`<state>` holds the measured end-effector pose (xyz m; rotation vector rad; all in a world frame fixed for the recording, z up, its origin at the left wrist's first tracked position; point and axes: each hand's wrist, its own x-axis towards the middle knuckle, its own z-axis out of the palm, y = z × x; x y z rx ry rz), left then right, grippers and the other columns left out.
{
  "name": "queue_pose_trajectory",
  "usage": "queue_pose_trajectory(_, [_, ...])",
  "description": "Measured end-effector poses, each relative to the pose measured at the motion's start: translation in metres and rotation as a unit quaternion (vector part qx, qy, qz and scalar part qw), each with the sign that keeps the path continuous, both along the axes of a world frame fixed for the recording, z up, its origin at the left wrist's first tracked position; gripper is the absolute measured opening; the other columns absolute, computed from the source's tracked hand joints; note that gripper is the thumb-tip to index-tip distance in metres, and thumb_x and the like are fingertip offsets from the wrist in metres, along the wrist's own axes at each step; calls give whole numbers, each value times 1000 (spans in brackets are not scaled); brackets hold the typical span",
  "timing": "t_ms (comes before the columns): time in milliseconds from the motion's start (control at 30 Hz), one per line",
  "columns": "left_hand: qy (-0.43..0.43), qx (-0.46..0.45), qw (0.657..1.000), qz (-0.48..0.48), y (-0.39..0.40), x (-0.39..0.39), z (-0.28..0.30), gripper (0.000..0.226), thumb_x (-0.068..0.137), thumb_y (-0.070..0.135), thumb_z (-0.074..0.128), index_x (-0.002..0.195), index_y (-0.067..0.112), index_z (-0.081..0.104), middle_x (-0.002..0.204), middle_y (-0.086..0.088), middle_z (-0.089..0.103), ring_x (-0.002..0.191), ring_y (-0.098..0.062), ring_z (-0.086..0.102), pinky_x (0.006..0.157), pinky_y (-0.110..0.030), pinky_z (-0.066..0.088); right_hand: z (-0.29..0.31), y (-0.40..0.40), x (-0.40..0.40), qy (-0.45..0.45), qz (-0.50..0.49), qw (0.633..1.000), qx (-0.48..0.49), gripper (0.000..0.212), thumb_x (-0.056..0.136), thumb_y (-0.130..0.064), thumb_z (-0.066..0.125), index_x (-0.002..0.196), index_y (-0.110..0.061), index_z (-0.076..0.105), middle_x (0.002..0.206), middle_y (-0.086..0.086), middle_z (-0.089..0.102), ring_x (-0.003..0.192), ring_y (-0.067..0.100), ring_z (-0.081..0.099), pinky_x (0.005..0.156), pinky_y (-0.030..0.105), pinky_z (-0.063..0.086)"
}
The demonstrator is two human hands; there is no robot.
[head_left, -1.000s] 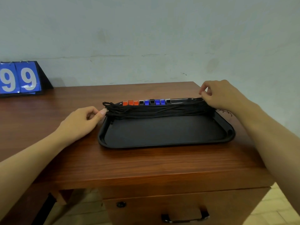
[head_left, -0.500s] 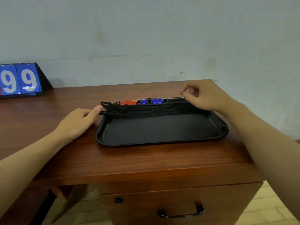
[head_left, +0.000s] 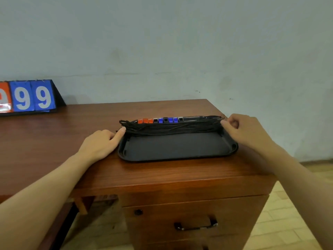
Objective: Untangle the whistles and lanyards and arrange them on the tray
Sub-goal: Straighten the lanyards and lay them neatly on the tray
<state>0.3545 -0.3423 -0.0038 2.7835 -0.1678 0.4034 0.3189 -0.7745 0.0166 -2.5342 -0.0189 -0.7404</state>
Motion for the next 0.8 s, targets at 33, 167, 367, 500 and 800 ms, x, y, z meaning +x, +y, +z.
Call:
queue_pose_trajectory(33, [16, -19, 1000, 0, -2, -3, 3, 74, 92, 77, 18, 53, 18, 37, 53, -2, 49, 55, -25, 53, 58, -33, 38, -6, 0, -5, 16, -13, 999, 26, 28, 95, -42, 61, 76, -21, 65, 67, -4, 63, 68, 9, 58, 59, 21, 39])
queue_pose_trajectory(167, [114, -83, 990, -19, -3, -6, 12, 73, 89, 83, 20, 73, 17, 50, 68, -1, 55, 65, -22, 53, 68, -34, 36, -22, 6, -10, 40, -41, 988, 147, 27, 94, -45, 63, 84, -20, 69, 82, -3, 68, 82, 16, 63, 71, 29, 46])
queue_pose_trajectory(367, [39, -100, 994, -37, 2, -15, -7, 43, 93, 59, 54, 69, 25, 63, 66, 10, 61, 73, -18, 61, 80, -39, 47, -11, 13, -9, 140, -86, 984, 70, 30, 95, -33, 62, 119, -15, 68, 115, 7, 69, 109, 26, 62, 94, 35, 47])
queue_pose_trajectory(500, [67, -107, 992, -23, 2, -14, -3, 35, 96, 48, 55, 74, 24, 68, 76, 5, 68, 79, -17, 63, 83, -39, 50, 0, 16, -7, 202, -79, 976, -11, 37, 96, -35, 56, 96, -3, 75, 102, 16, 73, 103, 34, 66, 89, 37, 52])
queue_pose_trajectory(800, [96, -146, 984, -26, 23, -56, 18, 35, 101, 37, 53, 79, 14, 67, 76, -4, 66, 72, -17, 60, 63, -28, 42, 7, 50, -30, 165, -43, 980, 101, 33, 101, -25, 55, 108, 5, 66, 106, 25, 70, 95, 35, 64, 88, 43, 50])
